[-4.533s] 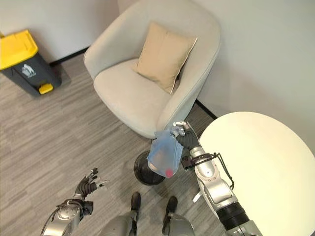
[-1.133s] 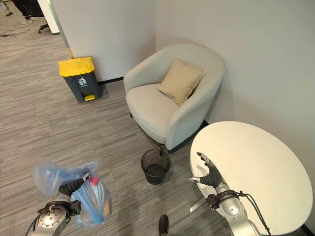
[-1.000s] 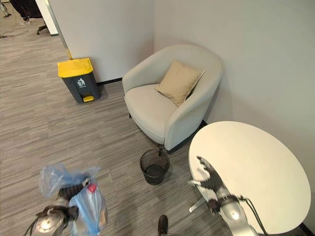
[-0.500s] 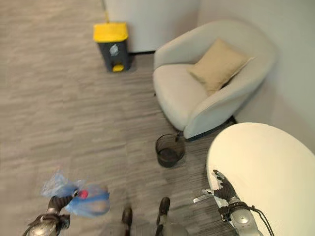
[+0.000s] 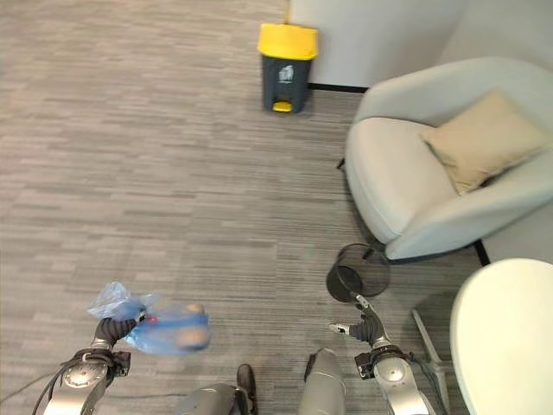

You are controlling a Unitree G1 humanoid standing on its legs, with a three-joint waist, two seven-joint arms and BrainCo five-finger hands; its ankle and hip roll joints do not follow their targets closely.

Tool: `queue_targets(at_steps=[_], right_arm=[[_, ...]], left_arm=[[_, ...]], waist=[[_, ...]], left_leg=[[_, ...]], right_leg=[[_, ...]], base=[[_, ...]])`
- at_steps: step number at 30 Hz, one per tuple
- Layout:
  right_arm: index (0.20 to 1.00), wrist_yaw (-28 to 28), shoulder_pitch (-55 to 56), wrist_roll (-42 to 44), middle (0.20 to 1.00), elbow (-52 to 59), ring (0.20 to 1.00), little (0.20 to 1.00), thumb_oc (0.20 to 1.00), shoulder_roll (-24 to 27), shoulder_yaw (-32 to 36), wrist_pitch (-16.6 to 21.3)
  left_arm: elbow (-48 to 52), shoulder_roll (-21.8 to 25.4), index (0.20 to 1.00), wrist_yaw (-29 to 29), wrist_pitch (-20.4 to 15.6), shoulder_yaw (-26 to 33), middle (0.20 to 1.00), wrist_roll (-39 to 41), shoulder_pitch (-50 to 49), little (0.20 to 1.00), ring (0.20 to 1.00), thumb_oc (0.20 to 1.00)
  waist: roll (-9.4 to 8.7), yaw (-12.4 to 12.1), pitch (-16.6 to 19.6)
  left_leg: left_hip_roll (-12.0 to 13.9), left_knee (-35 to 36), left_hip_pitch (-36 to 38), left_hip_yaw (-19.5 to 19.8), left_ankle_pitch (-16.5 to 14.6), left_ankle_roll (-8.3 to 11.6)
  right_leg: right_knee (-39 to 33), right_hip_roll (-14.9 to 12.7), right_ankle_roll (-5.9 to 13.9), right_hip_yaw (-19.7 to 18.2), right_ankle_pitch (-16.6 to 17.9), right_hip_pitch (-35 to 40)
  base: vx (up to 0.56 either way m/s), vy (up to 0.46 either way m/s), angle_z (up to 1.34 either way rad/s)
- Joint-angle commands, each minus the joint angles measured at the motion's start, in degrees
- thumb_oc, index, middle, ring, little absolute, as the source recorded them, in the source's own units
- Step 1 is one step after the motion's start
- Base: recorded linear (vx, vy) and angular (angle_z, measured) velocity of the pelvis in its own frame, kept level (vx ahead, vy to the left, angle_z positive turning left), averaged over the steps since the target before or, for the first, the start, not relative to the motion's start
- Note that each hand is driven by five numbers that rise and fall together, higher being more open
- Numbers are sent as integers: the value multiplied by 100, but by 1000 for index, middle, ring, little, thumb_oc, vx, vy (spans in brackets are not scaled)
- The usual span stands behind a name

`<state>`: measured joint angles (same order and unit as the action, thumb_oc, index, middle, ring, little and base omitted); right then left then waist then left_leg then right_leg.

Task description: Gather garbage on tea table into small bin, then transfer packed bag to large trash can.

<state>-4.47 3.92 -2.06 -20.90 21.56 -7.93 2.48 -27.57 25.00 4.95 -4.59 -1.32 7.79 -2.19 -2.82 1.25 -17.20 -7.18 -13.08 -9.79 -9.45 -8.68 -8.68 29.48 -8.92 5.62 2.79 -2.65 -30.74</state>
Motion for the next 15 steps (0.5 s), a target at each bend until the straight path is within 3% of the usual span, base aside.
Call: queue_targets(at_steps=[1, 4, 7, 8, 9, 11, 12, 13, 15], right_arm=[[1000, -112, -218, 165, 1000, -56, 1000, 1000, 1000, 277, 195, 195], [1000, -100, -207, 144, 1000, -43, 1000, 1000, 1000, 303, 194, 181], [1000, -65, -87, 111, 1000, 11, 1000, 1000, 1000, 329, 205, 168], [1000, -32, 78, 146, 1000, 68, 1000, 1000, 1000, 323, 265, 185], [1000, -10, 137, 131, 1000, 89, 1000, 1000, 1000, 333, 278, 181], [1000, -15, 227, 117, 1000, -8, 1000, 1000, 1000, 357, 321, 224], [1000, 7, 249, 152, 1000, 52, 1000, 1000, 1000, 409, 303, 210], [1000, -21, 231, 184, 1000, 25, 1000, 1000, 1000, 436, 312, 232], [1000, -32, 170, 217, 1000, -7, 1000, 1000, 1000, 495, 305, 215]], left_arm=[[546, 222, 200, 67, -278, 152, 200, -114, -237, 200, 200, 200], [462, 164, 200, 74, -257, 171, 200, -158, -255, 200, 200, 200], [476, 115, 200, 31, -235, 131, 200, -151, -292, 200, 200, 200], [539, 140, 200, -34, -227, 118, 200, -232, -388, 200, 200, 200], [584, 144, 200, -64, -222, 121, 200, -229, -462, 200, 200, 200], [586, 147, 200, -101, -205, 133, 200, -259, -510, 200, 200, 200], [647, 129, 200, -174, -201, 160, 200, -216, -629, 200, 200, 200], [610, 90, 200, -156, -211, 141, 200, -216, -625, 200, 200, 200], [540, 60, 200, -153, -191, 110, 200, -204, -560, 200, 200, 200]], waist=[[-37, 49, 92], [-122, 84, 135], [-74, 179, 174], [-91, 268, 318], [-71, 290, 365], [-79, 387, 480], [-85, 369, 484], [-85, 367, 495], [-143, 333, 456]], left_leg=[[352, 479, 603, 376, -258, 593], [273, 513, 968, 506, -517, 685], [369, 594, 1356, 662, -696, 790], [433, 577, 1588, 763, -821, 943], [501, 450, 1583, 744, -786, 1008], [844, -170, 1395, 546, -263, 1346], [1069, -1145, 1058, 446, 29, 1369], [1092, -1457, 942, 448, 190, 1364], [1151, -1719, 544, 347, 158, 1249]], right_leg=[[-1276, 60, 131, 547, 193, 1136], [-1877, -41, 247, 994, 515, 924], [-1921, -21, 297, 1230, 575, 790], [-1948, -9, 225, 1202, 509, 952], [-1932, 7, 178, 1192, 472, 1031], [-2047, 63, 49, 1315, 406, 1338], [-2194, 271, -128, 1272, 267, 1655], [-2274, 375, -205, 1241, 195, 1800], [-2328, 423, -271, 1143, 49, 1978]], base=[[199, -26, 89], [409, -114, 35], [435, -180, 52], [569, -293, 8], [522, -327, 37], [344, -343, 51], [378, -372, 21], [333, -292, 10], [206, -153, -49]])
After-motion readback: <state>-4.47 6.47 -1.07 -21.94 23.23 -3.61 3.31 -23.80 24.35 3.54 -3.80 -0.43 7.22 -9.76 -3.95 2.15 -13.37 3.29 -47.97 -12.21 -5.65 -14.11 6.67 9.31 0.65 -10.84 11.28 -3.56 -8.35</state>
